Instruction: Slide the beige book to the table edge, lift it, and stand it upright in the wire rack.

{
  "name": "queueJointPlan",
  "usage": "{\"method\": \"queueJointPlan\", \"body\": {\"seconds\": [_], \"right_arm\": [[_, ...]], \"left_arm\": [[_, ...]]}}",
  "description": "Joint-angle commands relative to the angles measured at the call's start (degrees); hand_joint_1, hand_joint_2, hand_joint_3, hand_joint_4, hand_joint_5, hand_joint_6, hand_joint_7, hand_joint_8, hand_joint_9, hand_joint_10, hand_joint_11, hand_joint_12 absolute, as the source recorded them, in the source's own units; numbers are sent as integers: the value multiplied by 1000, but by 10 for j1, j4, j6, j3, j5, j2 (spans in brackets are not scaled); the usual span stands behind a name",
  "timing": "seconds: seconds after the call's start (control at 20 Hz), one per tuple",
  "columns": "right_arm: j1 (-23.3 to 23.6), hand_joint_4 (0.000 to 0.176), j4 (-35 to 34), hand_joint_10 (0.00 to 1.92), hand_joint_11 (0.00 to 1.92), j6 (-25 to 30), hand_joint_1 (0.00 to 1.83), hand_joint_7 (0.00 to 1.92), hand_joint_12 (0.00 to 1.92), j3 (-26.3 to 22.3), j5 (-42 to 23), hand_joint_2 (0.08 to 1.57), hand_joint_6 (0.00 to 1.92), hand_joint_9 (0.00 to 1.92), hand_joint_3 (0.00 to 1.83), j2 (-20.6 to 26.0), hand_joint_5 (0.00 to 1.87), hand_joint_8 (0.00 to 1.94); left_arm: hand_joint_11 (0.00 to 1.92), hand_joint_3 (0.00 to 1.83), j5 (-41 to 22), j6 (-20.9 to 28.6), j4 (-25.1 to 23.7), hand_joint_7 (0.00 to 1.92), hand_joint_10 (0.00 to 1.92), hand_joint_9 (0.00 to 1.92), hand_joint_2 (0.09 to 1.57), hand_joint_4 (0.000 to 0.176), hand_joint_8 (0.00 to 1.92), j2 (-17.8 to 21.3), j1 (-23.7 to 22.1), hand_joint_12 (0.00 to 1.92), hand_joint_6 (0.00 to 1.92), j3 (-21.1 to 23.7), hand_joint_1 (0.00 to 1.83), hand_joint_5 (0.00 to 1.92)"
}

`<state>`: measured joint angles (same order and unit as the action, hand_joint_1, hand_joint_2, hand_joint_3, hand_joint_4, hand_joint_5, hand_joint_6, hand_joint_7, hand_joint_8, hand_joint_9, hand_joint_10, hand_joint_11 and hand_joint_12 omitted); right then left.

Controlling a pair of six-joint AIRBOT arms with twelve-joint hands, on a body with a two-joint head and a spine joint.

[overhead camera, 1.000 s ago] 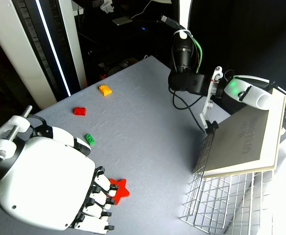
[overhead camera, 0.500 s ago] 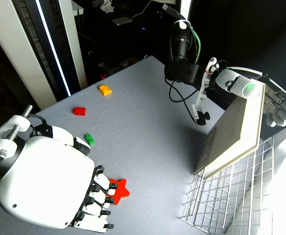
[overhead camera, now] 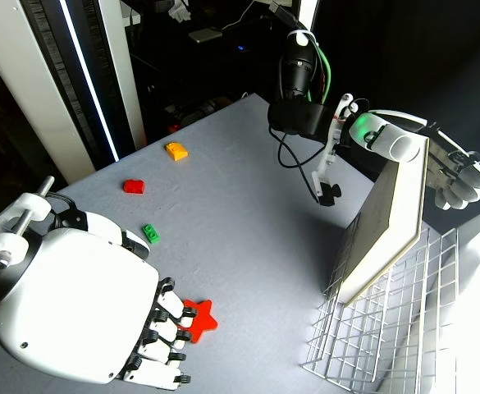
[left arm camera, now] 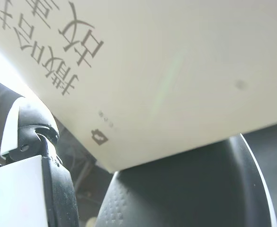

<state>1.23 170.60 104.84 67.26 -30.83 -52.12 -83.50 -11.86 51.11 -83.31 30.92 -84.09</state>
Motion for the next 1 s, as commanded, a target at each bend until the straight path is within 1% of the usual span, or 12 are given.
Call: {"method": "queueJointPlan", "body": {"seconds": [0.0, 0.2, 0.3, 0.35, 0.4, 0.5, 0.55, 0.6, 0.7, 0.8, 0.9, 0.95], "right_arm": [[3, 0, 20, 7, 41, -2, 243, 486, 1056, 1, 51, 1162, 1, 476, 3, 5, 455, 5], [3, 0, 20, 1, 13, -7, 273, 474, 1049, 1, 81, 1162, 1, 456, 2, 3, 449, 1], [4, 0, 20, 3, 8, -7, 277, 467, 1050, 1, 100, 1168, 3, 454, 2, 3, 439, 2], [5, 0, 20, 3, 8, -7, 277, 467, 1050, 1, 107, 1168, 3, 454, 2, 3, 439, 2], [7, 0, 20, 5, 27, -7, 283, 484, 1034, 1, 113, 1158, 3, 473, 0, 3, 450, 3], [7, 0, 20, 1, 17, -20, 267, 480, 1022, 1, 135, 1165, 0, 466, 3, 3, 446, 0], [7, 0, 20, 1, 17, -22, 267, 480, 1022, 1, 141, 1165, 0, 466, 3, 3, 446, 0], [7, 0, 20, 1, 18, -26, 251, 468, 1018, 1, 149, 1173, 1, 454, 5, 3, 450, 0], [8, 0, 20, 3, 20, -31, 220, 471, 1013, 1, 160, 1176, 1, 459, 5, 3, 442, 2], [11, 0, 20, 3, 26, -34, 255, 476, 1013, 0, 163, 1173, 2, 462, 2, 2, 447, 2], [11, 0, 20, 1, 17, -34, 250, 472, 1018, 0, 165, 1177, 0, 455, 3, 1, 444, 1], [11, 0, 20, 1, 17, -34, 250, 472, 1018, -1, 165, 1177, 0, 455, 3, 1, 444, 1]], "left_arm": [[107, 0, -60, 3, -38, 613, 627, 406, 1009, 0, 0, 4, -6, 1340, 0, 0, 648, 593], [124, 0, -55, 2, -40, 627, 603, 429, 1002, 0, 5, 14, 2, 1331, 2, -5, 645, 584], [96, 0, -49, 2, -39, 589, 489, 434, 995, 0, 1, 22, 4, 1272, 1, -6, 648, 571], [96, 0, -49, 2, -38, 589, 489, 434, 995, 0, 1, 27, 4, 1272, 1, -1, 648, 571], [103, 0, -50, 1, -38, 560, 349, 439, 979, 0, 0, 30, 5, 1159, 0, 4, 665, 571], [99, 0, -53, -8, -37, 535, 175, 462, 973, 0, 0, 32, 5, 1062, 2, 15, 671, 563], [99, 0, -58, -13, -35, 535, 175, 462, 973, 0, 0, 32, 4, 1062, 2, 21, 671, 563], [125, 0, -65, -17, -37, 480, 49, 448, 965, 3, 0, 36, 6, 976, 0, 32, 650, 505], [98, 0, -63, -18, -43, 444, 28, 441, 962, 8, 0, 45, 18, 960, 0, 38, 645, 451], [70, 0, -53, -18, -44, 410, 8, 426, 968, 3, 0, 56, 27, 1002, 3, 39, 681, 423], [56, 5, -39, -18, -47, 383, 1, 409, 982, 17, 1, 69, 34, 1005, 0, 39, 620, 395], [56, 5, -34, -18, -48, 383, 1, 409, 982, 17, 1, 75, 37, 1005, 0, 39, 620, 395]]}}
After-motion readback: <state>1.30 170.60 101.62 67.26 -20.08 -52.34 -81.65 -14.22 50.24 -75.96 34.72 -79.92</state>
